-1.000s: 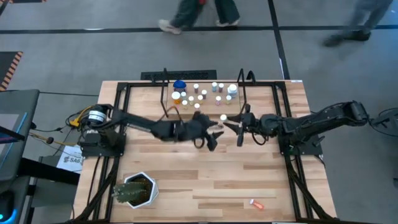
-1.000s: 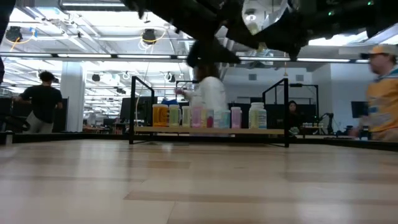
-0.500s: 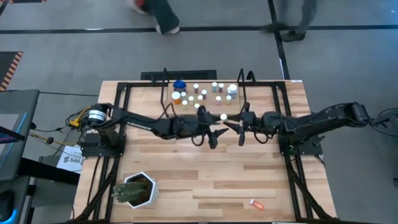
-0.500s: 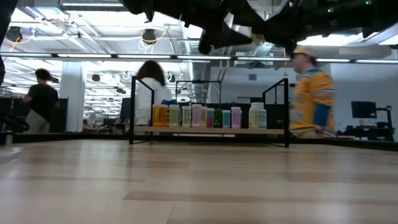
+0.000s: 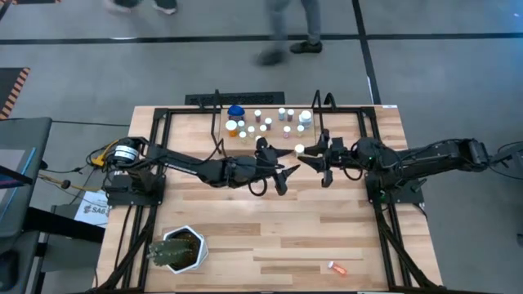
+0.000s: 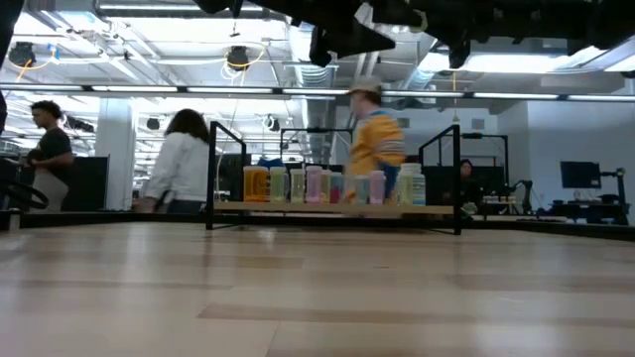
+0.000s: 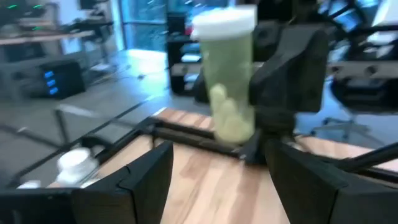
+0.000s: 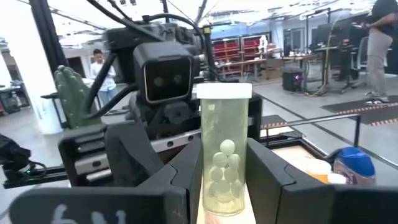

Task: Pick and place medicine bottles onto shelf by color
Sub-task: Put the yellow pill bottle on the shelf

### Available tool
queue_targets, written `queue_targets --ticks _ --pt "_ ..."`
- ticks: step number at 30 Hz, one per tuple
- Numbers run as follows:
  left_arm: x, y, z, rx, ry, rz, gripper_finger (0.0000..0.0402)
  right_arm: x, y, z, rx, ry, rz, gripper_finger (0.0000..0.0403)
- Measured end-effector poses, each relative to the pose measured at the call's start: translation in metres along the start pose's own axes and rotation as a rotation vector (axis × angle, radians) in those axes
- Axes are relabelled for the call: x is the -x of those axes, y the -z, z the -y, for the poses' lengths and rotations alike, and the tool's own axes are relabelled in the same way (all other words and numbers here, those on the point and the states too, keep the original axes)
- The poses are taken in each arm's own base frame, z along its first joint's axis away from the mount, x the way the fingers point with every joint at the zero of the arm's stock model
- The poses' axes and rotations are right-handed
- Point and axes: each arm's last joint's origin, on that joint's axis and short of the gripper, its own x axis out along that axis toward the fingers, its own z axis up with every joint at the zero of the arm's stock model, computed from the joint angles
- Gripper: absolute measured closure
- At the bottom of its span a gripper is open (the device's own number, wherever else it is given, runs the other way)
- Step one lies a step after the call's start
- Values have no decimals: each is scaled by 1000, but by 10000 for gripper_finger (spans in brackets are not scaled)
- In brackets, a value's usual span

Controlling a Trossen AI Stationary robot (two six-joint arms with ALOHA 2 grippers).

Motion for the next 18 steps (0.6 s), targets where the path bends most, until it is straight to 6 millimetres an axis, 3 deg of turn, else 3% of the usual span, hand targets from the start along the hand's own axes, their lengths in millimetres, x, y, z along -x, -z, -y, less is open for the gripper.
queue_targets --ticks 9,18 --pt "-6 -7 -10 16 67 57 169 0 -1 -1 -24 -6 10 286" --pt "-9 -10 -16 28 176 70 228 0 -2 -2 -28 -16 26 286"
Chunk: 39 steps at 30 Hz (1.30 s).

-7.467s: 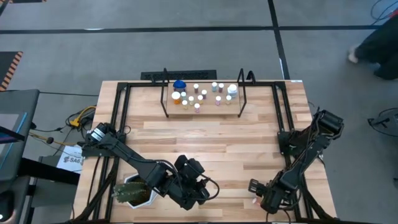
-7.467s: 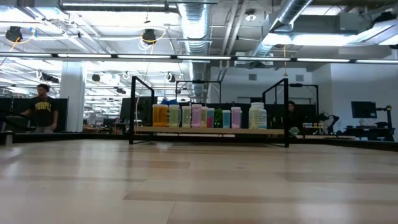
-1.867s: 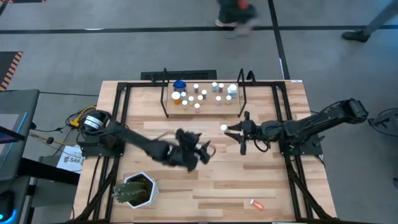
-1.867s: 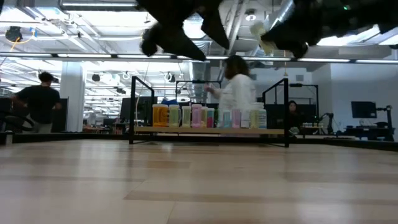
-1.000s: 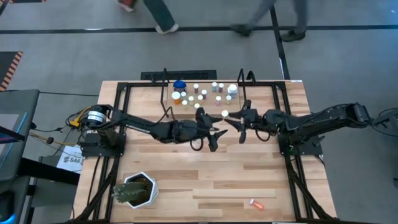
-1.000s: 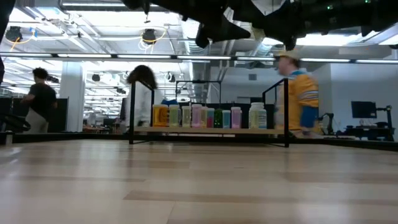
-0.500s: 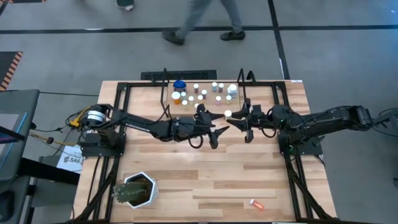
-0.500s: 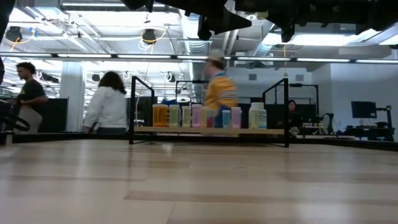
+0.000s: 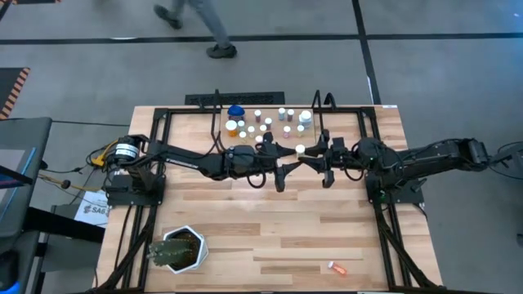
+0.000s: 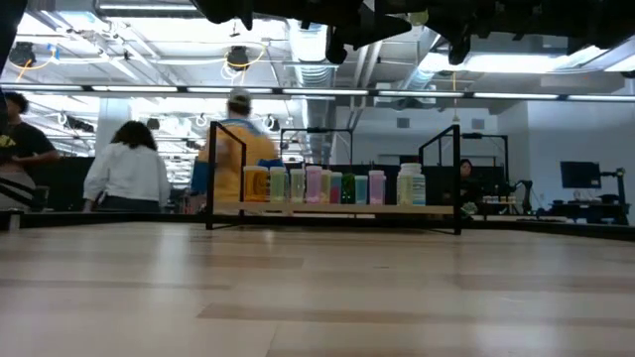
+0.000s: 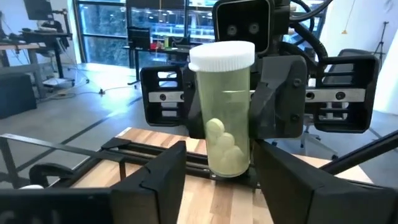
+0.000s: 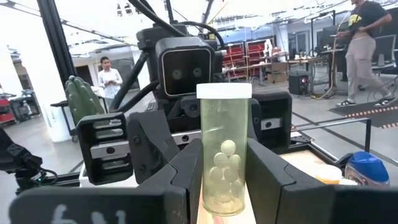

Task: Pick and place medicine bottles onto shelf by color
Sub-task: Put the yellow pill bottle on the shelf

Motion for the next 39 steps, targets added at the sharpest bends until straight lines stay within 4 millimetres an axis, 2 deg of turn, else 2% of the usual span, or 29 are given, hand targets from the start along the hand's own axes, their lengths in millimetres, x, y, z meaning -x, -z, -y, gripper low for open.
queue_targets --ticks 8,19,26,34,39 --pt "0 0 1 -4 35 -1 262 -2 1 0 -21 -2 9 286" --pt "0 3 1 -13 35 -36 267 -19 4 -1 -49 -41 -35 286" --pt "0 5 0 -18 10 -54 270 -20 7 -1 -48 -36 -58 286" --pt "0 6 0 -20 1 -56 336 -20 8 0 -45 -37 -75 286" --pt "0 6 0 -18 0 -56 335 -20 8 0 -45 -36 -77 286"
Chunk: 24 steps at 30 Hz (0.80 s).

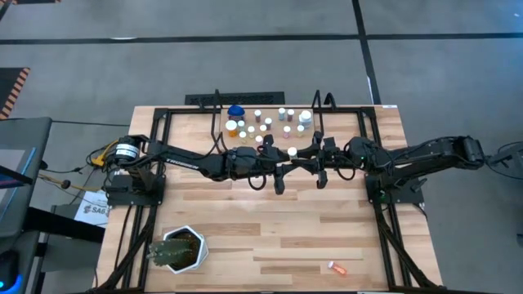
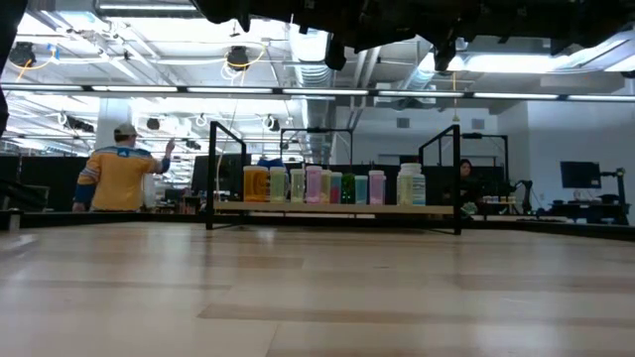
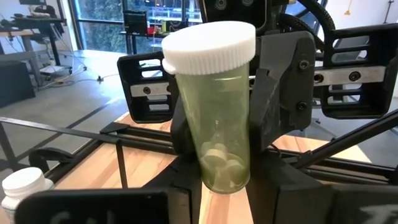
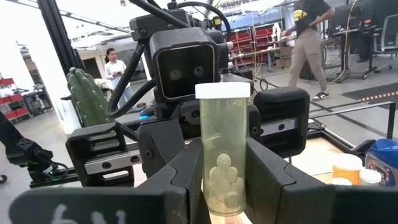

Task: Pick and place medicine bottles onto shelf by color
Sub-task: Put the yellow pill bottle on the shelf

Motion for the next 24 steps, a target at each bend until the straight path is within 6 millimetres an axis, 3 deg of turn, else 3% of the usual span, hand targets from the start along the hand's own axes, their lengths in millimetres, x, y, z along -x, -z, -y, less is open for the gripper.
queue_targets --ticks 7,15,19,24 --pt "0 3 0 16 -5 -29 314 5 0 4 -11 26 -47 267" --pt "0 6 0 32 -11 -66 336 25 -4 5 -13 64 -152 181" --pt "2 17 -1 58 24 -192 322 33 -15 3 -68 107 -309 150" --pt "5 31 -5 130 107 -366 327 29 -32 0 -80 161 -533 143"
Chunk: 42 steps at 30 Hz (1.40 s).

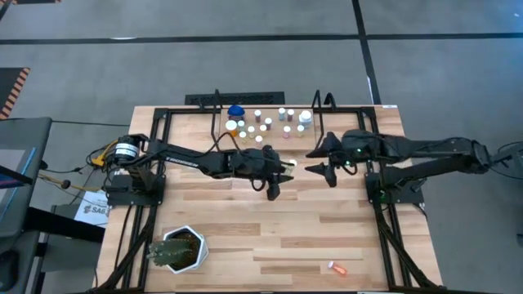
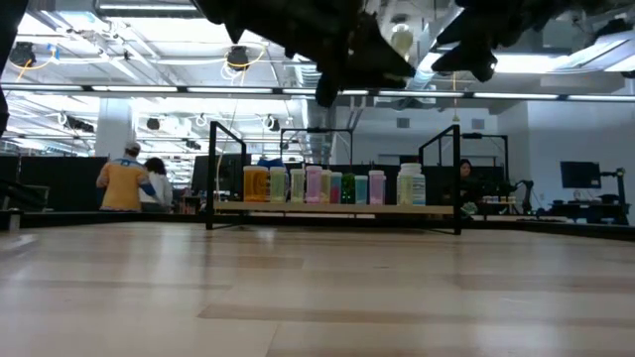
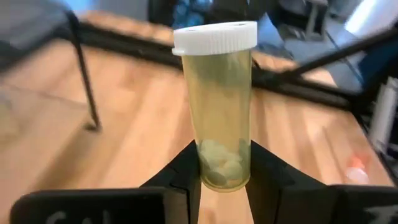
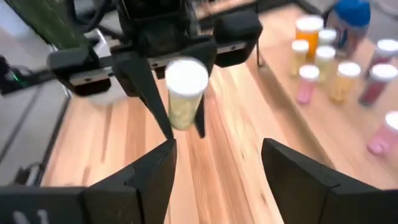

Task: Pick and place medicine bottles onto shelf by color
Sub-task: Put the yellow pill bottle on the shelf

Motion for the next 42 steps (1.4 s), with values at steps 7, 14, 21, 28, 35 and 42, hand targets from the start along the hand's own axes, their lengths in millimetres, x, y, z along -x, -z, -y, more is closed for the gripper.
queue_targets --ticks 7,14,21,28,35,42 --pt "0 5 3 23 148 -83 329 -22 -21 -10 34 -100 -215 143" --pt "1 10 4 28 161 -130 328 -52 -34 -14 82 -151 -290 143" --pt "1 13 6 29 172 -157 328 -74 -39 -16 96 -184 -325 143" --pt "1 15 9 25 177 -166 327 -80 -37 -16 92 -195 -345 167" --pt "1 15 8 24 166 -164 327 -80 -37 -16 91 -199 -346 241" --pt "0 15 7 19 83 -145 325 -80 -37 -16 95 -198 -347 288"
